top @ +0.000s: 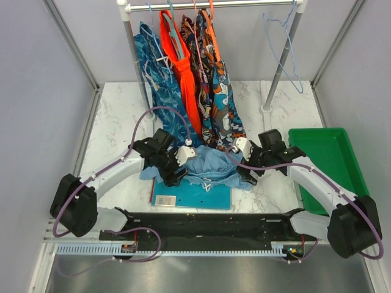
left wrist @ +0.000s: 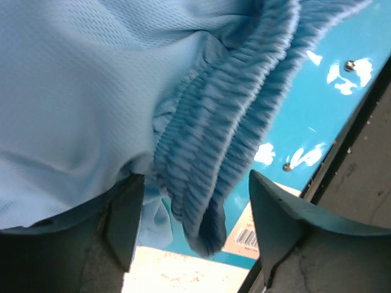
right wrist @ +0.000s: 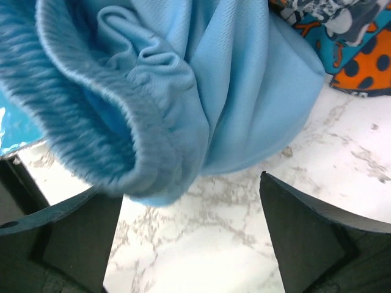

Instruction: Place the shorts on the hanger

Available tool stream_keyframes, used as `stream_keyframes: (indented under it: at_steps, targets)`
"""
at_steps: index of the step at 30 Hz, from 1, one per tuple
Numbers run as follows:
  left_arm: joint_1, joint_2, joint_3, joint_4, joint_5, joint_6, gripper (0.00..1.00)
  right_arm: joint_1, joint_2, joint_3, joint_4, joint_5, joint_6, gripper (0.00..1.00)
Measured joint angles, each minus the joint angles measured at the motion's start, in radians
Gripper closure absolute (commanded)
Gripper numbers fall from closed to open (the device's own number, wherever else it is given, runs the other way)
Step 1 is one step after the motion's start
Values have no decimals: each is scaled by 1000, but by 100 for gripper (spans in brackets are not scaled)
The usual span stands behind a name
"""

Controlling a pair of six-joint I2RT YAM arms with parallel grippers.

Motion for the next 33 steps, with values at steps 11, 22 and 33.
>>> stream_keyframes:
  at_steps: [11, 22, 33]
  targets:
    - [21, -97, 99, -17, 15, -53, 26, 0, -196, 156, -217, 24, -20, 6]
    - [28, 67, 92, 57, -25, -88, 22, 0, -7, 85, -111, 74, 58, 7]
    - [34, -169, 119, 21, 31, -121, 1, -1, -174, 249, -295, 54, 31, 2]
